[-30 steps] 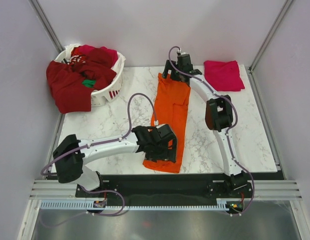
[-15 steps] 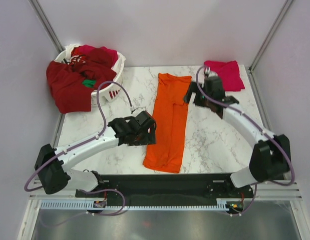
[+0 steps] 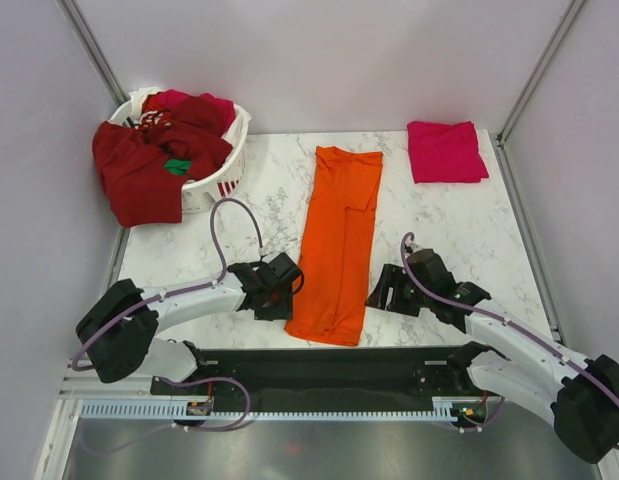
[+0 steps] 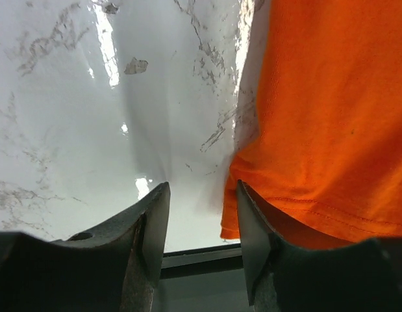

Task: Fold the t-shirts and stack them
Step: Fold the tshirt

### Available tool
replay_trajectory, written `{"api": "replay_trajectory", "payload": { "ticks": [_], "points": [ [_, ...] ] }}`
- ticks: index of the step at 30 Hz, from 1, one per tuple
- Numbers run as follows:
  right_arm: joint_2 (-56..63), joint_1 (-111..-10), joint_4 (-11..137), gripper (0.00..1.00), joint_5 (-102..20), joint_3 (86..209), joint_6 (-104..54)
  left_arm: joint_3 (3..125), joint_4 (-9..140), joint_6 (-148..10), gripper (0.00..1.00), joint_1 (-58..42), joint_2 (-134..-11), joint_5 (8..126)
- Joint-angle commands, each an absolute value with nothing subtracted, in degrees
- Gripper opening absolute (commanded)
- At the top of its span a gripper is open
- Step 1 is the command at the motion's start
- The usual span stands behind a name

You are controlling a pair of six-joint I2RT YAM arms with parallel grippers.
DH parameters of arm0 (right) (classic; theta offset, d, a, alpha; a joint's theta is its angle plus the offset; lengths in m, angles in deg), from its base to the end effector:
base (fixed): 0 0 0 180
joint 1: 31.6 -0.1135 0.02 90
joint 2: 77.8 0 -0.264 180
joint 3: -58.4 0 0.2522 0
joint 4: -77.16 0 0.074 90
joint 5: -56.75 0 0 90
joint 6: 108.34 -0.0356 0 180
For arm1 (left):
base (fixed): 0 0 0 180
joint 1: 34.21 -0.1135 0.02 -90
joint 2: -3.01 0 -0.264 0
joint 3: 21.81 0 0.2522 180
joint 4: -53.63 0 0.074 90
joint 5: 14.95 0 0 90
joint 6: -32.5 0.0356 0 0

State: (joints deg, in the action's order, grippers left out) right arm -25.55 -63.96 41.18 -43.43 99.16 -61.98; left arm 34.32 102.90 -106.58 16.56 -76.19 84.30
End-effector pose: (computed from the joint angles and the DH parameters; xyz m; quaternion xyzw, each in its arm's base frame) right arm 0.1480 0.1012 0.1917 0.0592 0.9269 0.2876 0.2338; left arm 0.1535 -0.1789 0.1700 0.0021 0.9850 -0.0658 0.1595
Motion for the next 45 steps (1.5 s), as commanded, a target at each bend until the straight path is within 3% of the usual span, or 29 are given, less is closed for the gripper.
{"api": "replay_trajectory", "payload": {
  "ticks": [1, 7, 13, 15, 18, 19, 22, 36, 39, 42, 43, 45],
  "points": [
    [-24.19, -64.91, 43.89, 0.72, -43.62, 97.91, -65.01, 31.95, 95.96, -108.12, 0.52, 16.68, -74.25, 80.94],
    [-21.20, -66.32, 43.89, 0.72, -42.31, 100.54, -63.78, 28.61, 93.59, -109.70, 0.50, 16.94, -71.18, 79.18],
    [-19.97, -67.20, 44.15, 0.72, -41.08, 100.46, -63.43, 26.50, 95.42, -112.07, 0.42, 17.03, -60.72, 77.86],
    [-20.23, -67.55, 44.07, 0.72, -40.64, 100.28, -63.78, 26.41, 97.00, -112.86, 0.42, 17.21, -58.09, 78.38],
    [-20.50, -68.16, 44.42, 0.72, -40.55, 99.67, -65.09, 26.67, 98.51, -112.08, 0.50, 17.30, -55.26, 79.09],
    [-20.50, -69.12, 44.85, 0.72, -40.64, 98.97, -65.45, 26.76, 98.33, -111.82, 0.56, 17.30, -55.61, 79.09],
    [-19.89, -70.97, 46.87, 0.72, -40.90, 97.39, -67.64, 27.11, 98.07, -111.20, 0.61, 17.30, -57.98, 79.09],
    [-13.66, -86.97, 57.94, 0.71, -36.86, 90.62, -78.28, 22.02, 87.44, -112.43, 0.53, 17.82, -63.70, 74.08],
    [-10.75, -88.37, 58.30, 0.64, -36.42, 91.23, -78.19, 21.05, 87.17, -113.39, 0.45, 18.70, -63.52, 73.82],
    [-10.74, -89.25, 57.43, 0.50, -34.67, 91.40, -78.28, 19.73, 86.99, -114.97, 0.35, 19.66, -62.47, 73.82],
    [-11.18, -89.78, 56.64, 0.41, -33.79, 91.58, -78.46, 19.38, 86.82, -115.33, 0.26, 19.84, -61.86, 73.90],
    [-12.66, -89.87, 54.63, 0.34, -31.86, 92.02, -78.28, 18.41, 86.82, -116.38, 0.21, 20.37, -61.15, 74.17]
  ]
}}
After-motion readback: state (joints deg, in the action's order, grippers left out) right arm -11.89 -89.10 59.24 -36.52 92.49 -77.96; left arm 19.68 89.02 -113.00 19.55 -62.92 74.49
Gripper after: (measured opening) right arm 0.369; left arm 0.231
